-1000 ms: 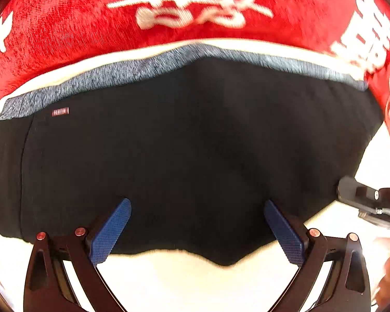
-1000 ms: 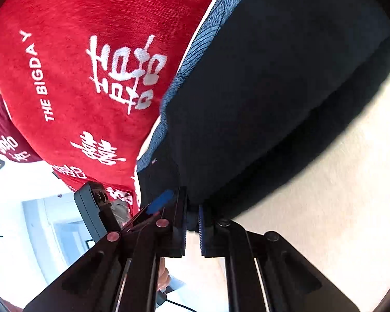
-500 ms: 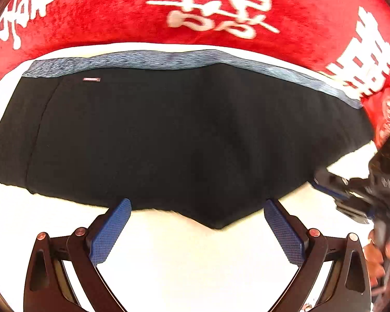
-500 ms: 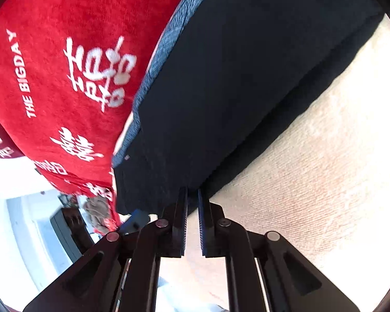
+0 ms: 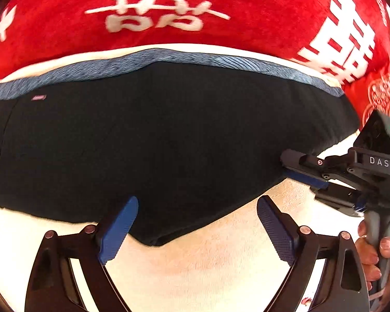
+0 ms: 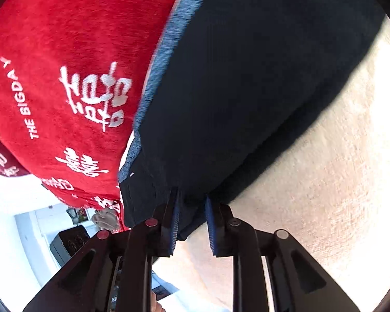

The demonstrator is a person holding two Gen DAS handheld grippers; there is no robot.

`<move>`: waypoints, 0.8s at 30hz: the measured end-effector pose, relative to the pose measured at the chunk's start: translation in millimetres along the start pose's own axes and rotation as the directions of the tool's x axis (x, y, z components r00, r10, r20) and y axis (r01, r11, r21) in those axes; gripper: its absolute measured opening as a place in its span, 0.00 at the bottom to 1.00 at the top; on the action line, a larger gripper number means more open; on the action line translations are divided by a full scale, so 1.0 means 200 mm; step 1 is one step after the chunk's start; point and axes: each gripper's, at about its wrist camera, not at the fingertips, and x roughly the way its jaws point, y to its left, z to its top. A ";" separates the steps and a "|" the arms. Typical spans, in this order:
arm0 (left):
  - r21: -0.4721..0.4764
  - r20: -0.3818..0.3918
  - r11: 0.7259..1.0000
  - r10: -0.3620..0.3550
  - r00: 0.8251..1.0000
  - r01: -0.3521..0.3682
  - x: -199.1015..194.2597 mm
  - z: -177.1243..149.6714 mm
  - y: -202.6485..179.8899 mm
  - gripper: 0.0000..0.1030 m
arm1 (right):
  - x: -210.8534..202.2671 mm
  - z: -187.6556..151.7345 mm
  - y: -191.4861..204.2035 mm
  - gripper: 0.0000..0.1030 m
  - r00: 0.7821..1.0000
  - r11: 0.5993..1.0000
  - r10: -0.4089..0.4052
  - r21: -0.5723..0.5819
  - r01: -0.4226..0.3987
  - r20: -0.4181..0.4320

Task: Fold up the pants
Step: 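Grasp the pants edge with the right gripper while the left gripper hovers open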

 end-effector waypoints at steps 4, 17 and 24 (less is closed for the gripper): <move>0.077 -0.013 0.994 0.082 0.997 -0.080 0.11 -0.07 -0.05 0.89 | 0.01 -0.03 -0.08 0.09 0.999 0.998 -0.037 0.053 0.037 -0.002; -0.196 0.016 0.979 -0.055 0.998 0.058 -0.10 0.02 0.09 0.89 | -0.16 -0.05 -0.10 0.20 0.996 0.996 -0.093 -0.015 0.093 -0.012; -0.148 -0.009 0.989 0.027 1.000 -0.028 -0.01 0.08 -0.06 0.89 | -0.39 0.02 -0.16 0.34 0.979 0.980 -0.192 -0.040 0.195 0.072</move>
